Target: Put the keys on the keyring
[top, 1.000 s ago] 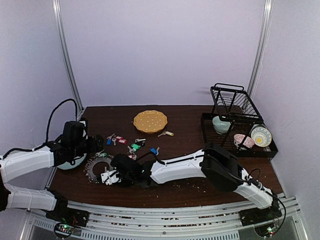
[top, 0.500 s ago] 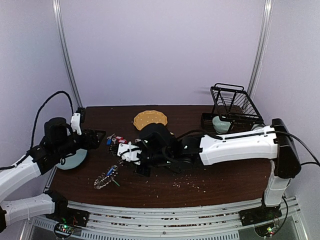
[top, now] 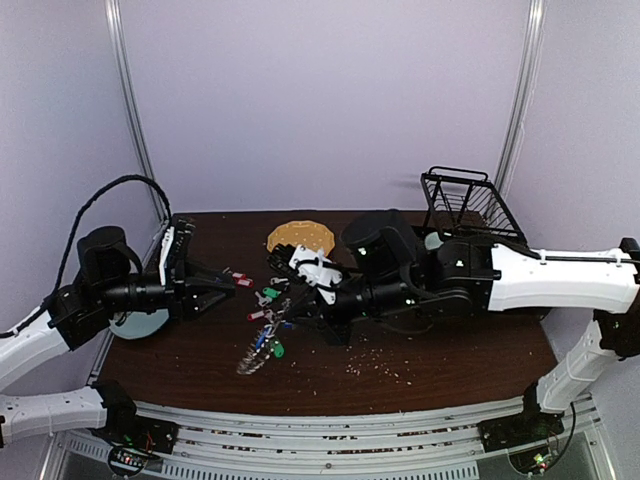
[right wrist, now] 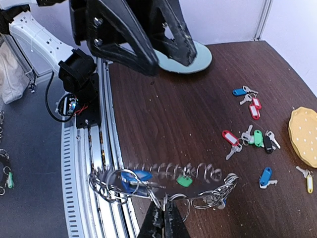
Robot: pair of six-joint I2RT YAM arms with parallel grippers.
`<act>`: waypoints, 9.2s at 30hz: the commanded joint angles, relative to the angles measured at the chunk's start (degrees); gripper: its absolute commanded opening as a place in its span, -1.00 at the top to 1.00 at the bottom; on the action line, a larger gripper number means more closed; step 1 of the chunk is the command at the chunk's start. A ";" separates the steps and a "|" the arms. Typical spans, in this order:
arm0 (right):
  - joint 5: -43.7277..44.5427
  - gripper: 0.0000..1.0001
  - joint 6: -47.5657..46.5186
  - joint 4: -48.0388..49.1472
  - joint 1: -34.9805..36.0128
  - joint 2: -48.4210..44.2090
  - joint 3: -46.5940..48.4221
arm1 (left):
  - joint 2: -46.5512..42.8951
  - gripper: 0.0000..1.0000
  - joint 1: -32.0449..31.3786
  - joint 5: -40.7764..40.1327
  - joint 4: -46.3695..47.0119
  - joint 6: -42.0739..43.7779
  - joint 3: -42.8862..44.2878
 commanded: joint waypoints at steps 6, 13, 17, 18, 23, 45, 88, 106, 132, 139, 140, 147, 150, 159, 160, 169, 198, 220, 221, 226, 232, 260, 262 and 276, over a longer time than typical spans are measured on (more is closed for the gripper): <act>0.32 1.00 6.33 -0.12 -1.34 1.84 -1.64 | 6.37 0.22 -3.97 8.60 7.96 3.34 0.46; -2.35 1.00 13.54 8.11 -3.70 3.60 -2.70 | 3.65 0.25 -9.78 2.86 25.06 4.38 -10.44; -4.36 1.00 12.06 13.34 -3.62 4.22 -4.27 | 5.57 0.53 -9.84 0.84 29.92 4.22 -11.96; -4.36 1.00 11.61 14.62 -3.63 4.25 -4.74 | 6.90 0.56 -9.86 1.49 28.94 5.59 -11.36; -2.75 1.00 8.66 17.97 -3.52 3.73 -6.02 | 9.95 0.47 -9.83 0.50 30.03 6.80 -10.04; -5.46 1.00 4.17 32.43 -3.32 0.36 -13.94 | 15.14 0.58 -9.79 -1.56 20.65 11.80 -5.62; -10.64 1.00 3.61 35.16 -2.93 2.52 -12.18 | 15.60 0.85 -9.82 -4.90 22.76 11.59 -6.13; -16.85 0.05 3.27 35.93 -7.04 -3.75 -18.85 | 7.22 1.00 -9.95 -4.01 20.26 24.04 -8.41; -16.43 0.52 -23.07 47.38 -0.36 -10.10 -26.62 | 3.24 1.00 -23.57 -13.33 2.93 67.14 3.32; -11.65 0.63 -26.10 45.61 0.99 -5.99 -22.68 | 3.29 1.00 -23.60 -13.73 2.50 65.42 2.72; -10.26 0.61 -25.89 45.65 1.11 -5.17 -21.95 | 3.13 1.00 -23.63 -13.71 2.57 65.26 2.71; -5.64 0.61 -27.60 44.39 1.56 -2.44 -19.32 | 1.19 1.00 -23.54 -14.44 4.77 64.28 1.41; -5.00 0.60 -27.95 43.63 1.85 -1.01 -18.57 | 1.14 1.00 -23.60 -14.42 5.16 63.46 1.27; -0.26 0.59 -31.25 40.51 2.19 -3.63 -19.90 | 0.30 1.00 -23.55 -16.02 5.49 63.08 0.87; 0.64 0.59 -31.78 39.88 2.19 -4.39 -20.43 | 0.26 1.00 -23.54 -15.87 5.49 62.90 0.87; 1.22 0.59 -34.51 37.28 4.73 -4.62 -20.02 | 0.61 1.00 -23.54 -16.61 5.65 62.10 1.13; 3.59 0.64 -31.06 42.83 4.87 -4.67 -19.94 | 0.35 1.00 -23.55 -16.25 5.93 61.31 0.97; 6.29 0.68 -31.49 39.92 4.77 -6.26 -21.37 | -0.73 1.00 -23.54 -22.27 8.71 60.21 0.10; 6.39 0.68 -31.66 39.76 4.78 -6.27 -21.31 | -0.79 1.00 -23.54 -22.21 8.74 60.33 0.08; 5.96 0.70 -32.33 39.75 4.82 -6.42 -20.76 | -0.38 1.00 -23.55 -21.16 8.62 60.12 0.14; 5.34 0.70 -32.83 41.74 4.83 -5.46 -19.23 | -0.36 1.00 -23.57 -20.77 8.48 60.14 0.16; 6.27 0.72 -35.46 39.35 4.52 -0.87 -14.83 | -0.40 1.00 -23.54 -19.90 8.48 59.75 0.16; 6.31 0.82 -35.83 38.72 4.48 -0.63 -14.54 | -0.31 1.00 -23.54 -19.43 8.48 59.66 0.16; -10.31 1.00 -18.05 61.26 -1.60 -6.78 -24.86 | -2.11 0.35 -23.46 -19.55 11.75 56.71 -0.87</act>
